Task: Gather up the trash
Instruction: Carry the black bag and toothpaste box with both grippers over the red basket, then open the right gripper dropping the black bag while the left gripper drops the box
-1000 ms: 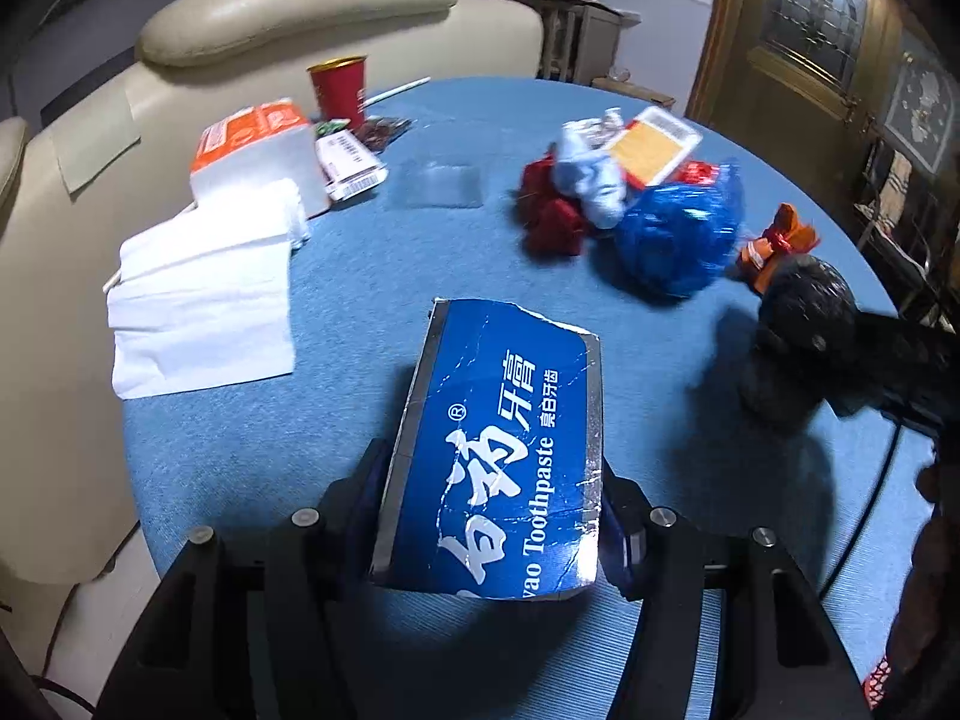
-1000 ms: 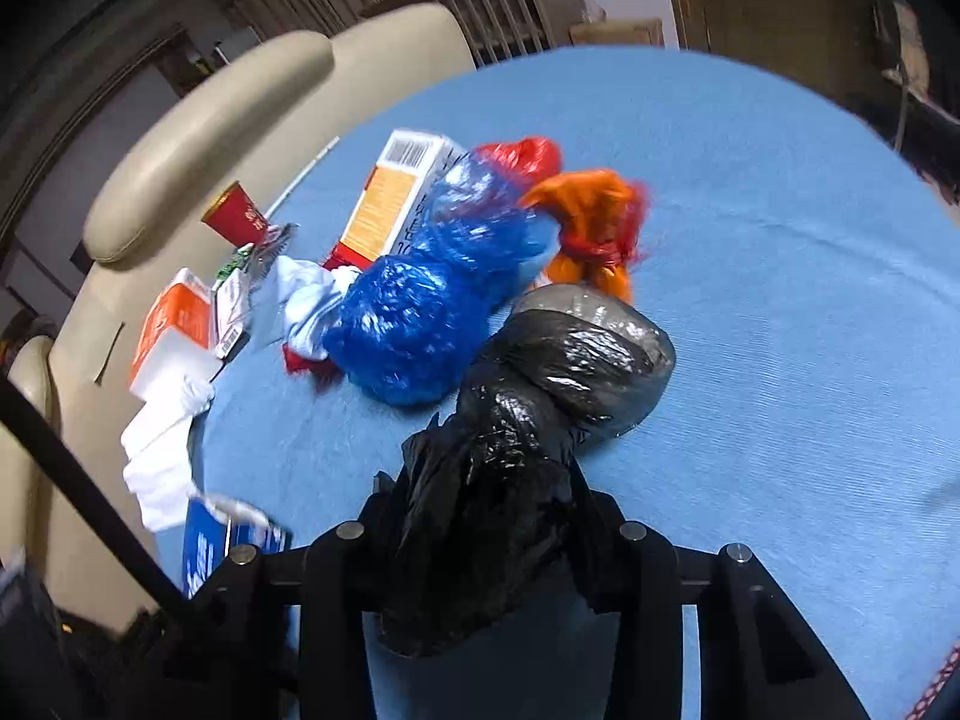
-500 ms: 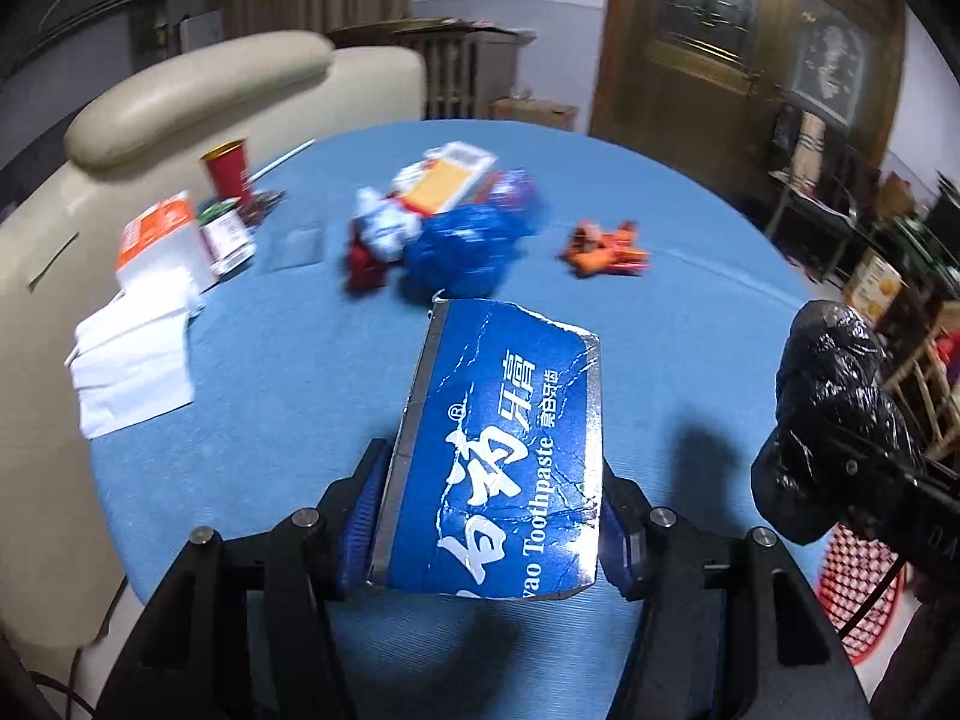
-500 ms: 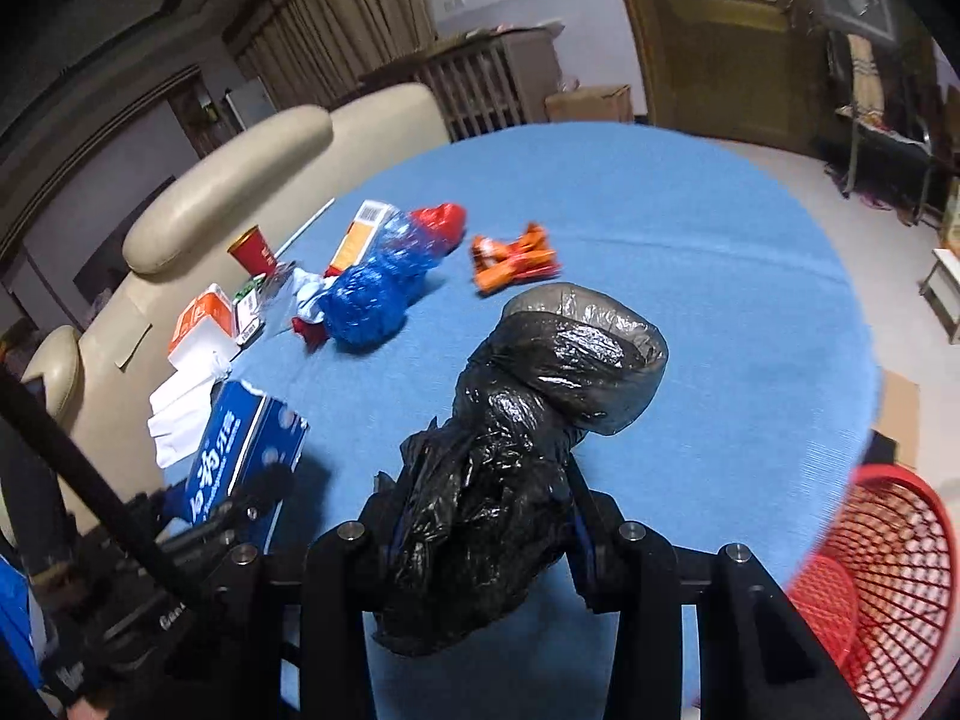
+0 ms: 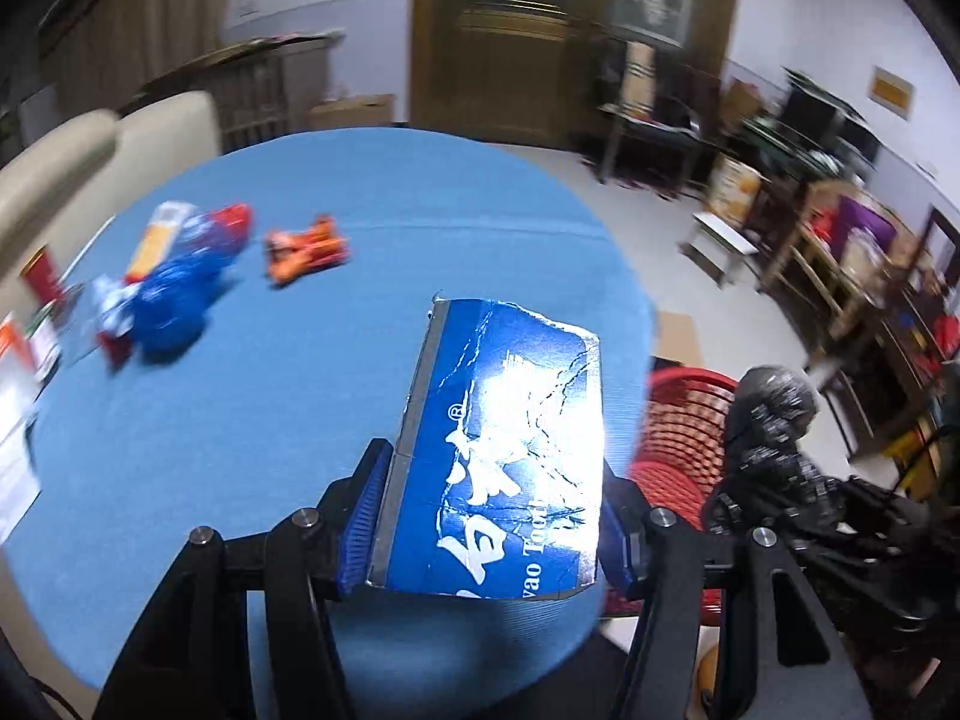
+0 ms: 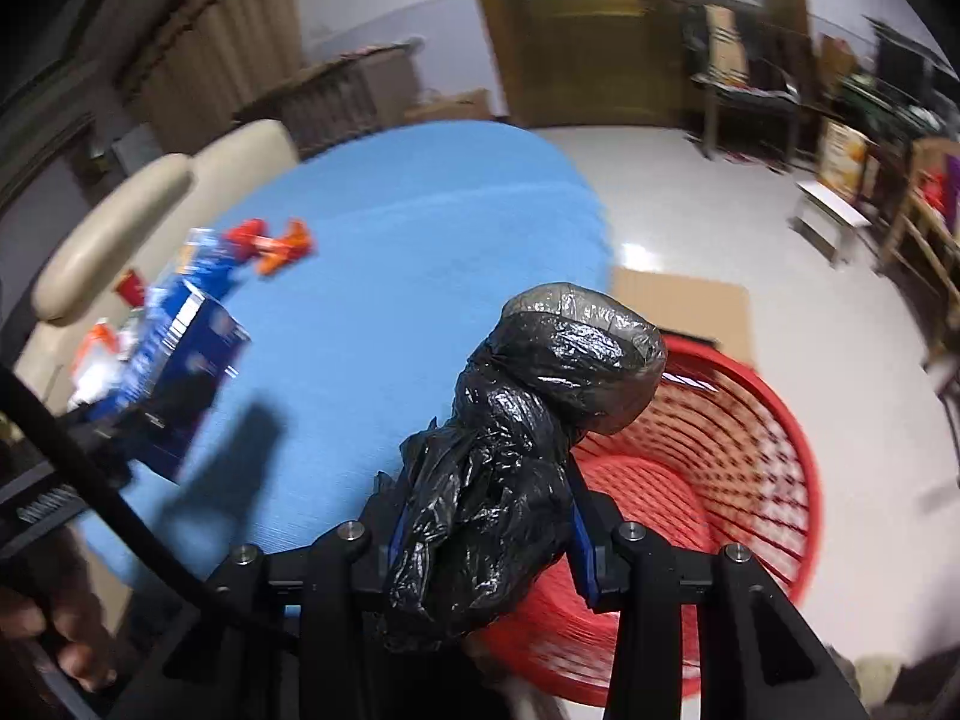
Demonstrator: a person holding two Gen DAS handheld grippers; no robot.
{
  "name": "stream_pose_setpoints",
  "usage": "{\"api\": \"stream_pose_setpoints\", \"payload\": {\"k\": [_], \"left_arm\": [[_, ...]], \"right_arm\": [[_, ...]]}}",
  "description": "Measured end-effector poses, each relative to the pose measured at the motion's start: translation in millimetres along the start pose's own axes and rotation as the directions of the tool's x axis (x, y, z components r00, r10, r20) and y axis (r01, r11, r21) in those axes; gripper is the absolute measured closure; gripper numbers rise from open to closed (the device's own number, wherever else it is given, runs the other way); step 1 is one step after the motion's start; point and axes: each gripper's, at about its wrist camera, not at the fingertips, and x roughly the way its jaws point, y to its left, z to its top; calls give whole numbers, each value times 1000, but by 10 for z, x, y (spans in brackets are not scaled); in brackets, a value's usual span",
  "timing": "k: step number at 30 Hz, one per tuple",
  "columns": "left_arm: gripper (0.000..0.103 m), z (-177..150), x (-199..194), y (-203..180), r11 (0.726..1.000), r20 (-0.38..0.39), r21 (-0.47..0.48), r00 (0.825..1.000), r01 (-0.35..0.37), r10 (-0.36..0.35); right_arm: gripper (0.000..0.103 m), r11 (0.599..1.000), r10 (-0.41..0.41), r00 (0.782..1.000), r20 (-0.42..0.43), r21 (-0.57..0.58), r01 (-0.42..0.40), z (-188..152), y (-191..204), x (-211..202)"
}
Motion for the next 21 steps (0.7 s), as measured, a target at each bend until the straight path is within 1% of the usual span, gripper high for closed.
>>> {"api": "stream_pose_setpoints", "payload": {"k": [5, 8, 10, 11, 12, 13, 16, 19, 20, 21], "left_arm": [[41, 88, 68, -335, 996, -1, 73, 999, 47, -47], [41, 154, 172, -496, 991, -21, 109, 997, 75, -73], [41, 177, 252, -616, 987, -35, 136, 996, 92, -88], [41, 199, 304, -650, 985, -42, 145, 995, 96, -90], [41, 200, 340, -727, 981, -49, 161, 994, 106, -99], [40, 205, 385, -785, 978, -59, 173, 993, 114, -105], [39, 202, 540, -969, 968, -96, 209, 988, 137, -119], [39, 165, 707, -1152, 958, -138, 240, 982, 158, -127], [38, 147, 738, -1184, 956, -148, 247, 981, 160, -125], [33, 138, 780, -1211, 954, -160, 254, 980, 160, -122]], "right_arm": [[58, 995, -79, 996, -49, 53, 81, -75, -402, 120], [54, 993, -98, 992, -82, 62, 103, -72, -551, 182], [45, 991, -106, 988, -108, 67, 114, -70, -649, 239], [36, 990, -106, 987, -120, 78, 116, -76, -707, 265], [31, 989, -105, 987, -124, 87, 116, -95, -739, 267], [31, 988, -102, 987, -123, 100, 115, -103, -781, 262], [31, 983, -103, 991, -84, 146, 114, -81, -939, 185], [30, 971, -121, 993, -8, 205, 121, -41, -1093, 30], [29, 966, -133, 991, 17, 224, 126, -31, -1142, -23], [27, 960, -148, 988, 43, 246, 134, -33, -1216, -78]]}}
